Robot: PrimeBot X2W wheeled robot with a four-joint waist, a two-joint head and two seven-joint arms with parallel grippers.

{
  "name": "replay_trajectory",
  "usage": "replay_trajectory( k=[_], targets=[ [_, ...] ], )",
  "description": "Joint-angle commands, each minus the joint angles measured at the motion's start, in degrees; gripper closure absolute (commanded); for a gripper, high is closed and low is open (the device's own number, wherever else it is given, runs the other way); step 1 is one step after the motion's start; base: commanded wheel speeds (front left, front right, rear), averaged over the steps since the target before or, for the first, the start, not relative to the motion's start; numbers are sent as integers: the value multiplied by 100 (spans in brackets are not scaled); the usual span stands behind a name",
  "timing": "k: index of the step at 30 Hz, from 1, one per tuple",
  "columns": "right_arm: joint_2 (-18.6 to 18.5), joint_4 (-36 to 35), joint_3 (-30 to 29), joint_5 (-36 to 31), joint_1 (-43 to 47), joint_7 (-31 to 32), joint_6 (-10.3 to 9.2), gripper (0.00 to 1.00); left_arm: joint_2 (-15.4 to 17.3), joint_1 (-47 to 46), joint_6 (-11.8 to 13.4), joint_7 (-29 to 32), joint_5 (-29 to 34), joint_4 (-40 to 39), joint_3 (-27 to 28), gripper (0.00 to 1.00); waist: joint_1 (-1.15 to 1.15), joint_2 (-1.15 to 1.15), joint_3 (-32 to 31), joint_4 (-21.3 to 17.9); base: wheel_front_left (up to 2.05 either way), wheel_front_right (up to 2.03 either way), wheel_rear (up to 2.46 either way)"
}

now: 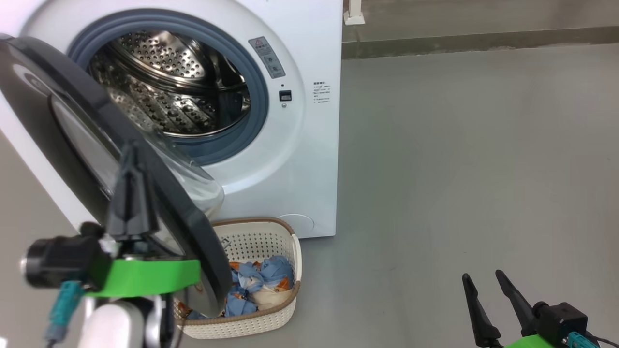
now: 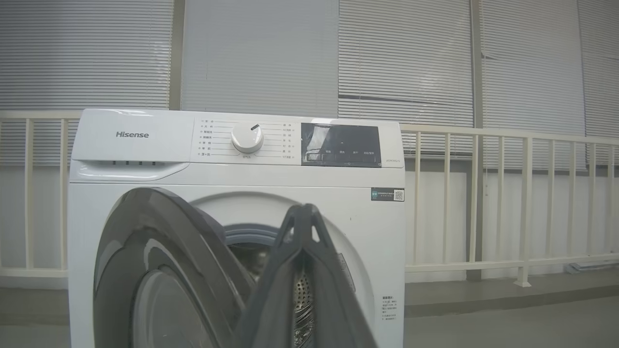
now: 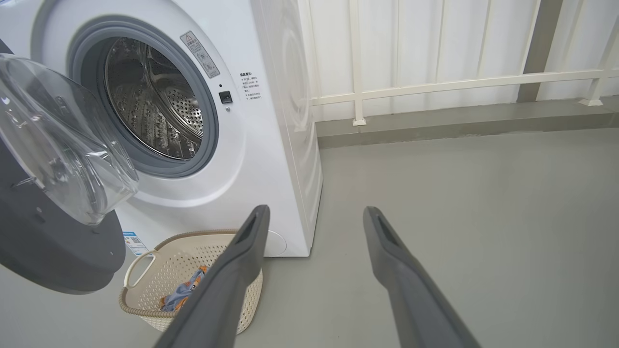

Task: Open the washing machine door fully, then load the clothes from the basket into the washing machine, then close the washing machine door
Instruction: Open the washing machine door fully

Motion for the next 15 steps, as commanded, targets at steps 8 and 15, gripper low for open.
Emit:
replay_trajectory(
  k=[8, 15],
  targets=[
    [-11, -101, 209, -53, -263, -75, 10, 0, 74, -346, -51, -31, -17, 458, -517, 100, 0, 0, 12, -137, 0, 0, 0],
    [-37, -94, 197, -53, -297, -75, 10, 0, 74, -366, -28, -31, -207, 1032, -967, 100, 0, 0, 47, -231, 0, 0, 0]
  ],
)
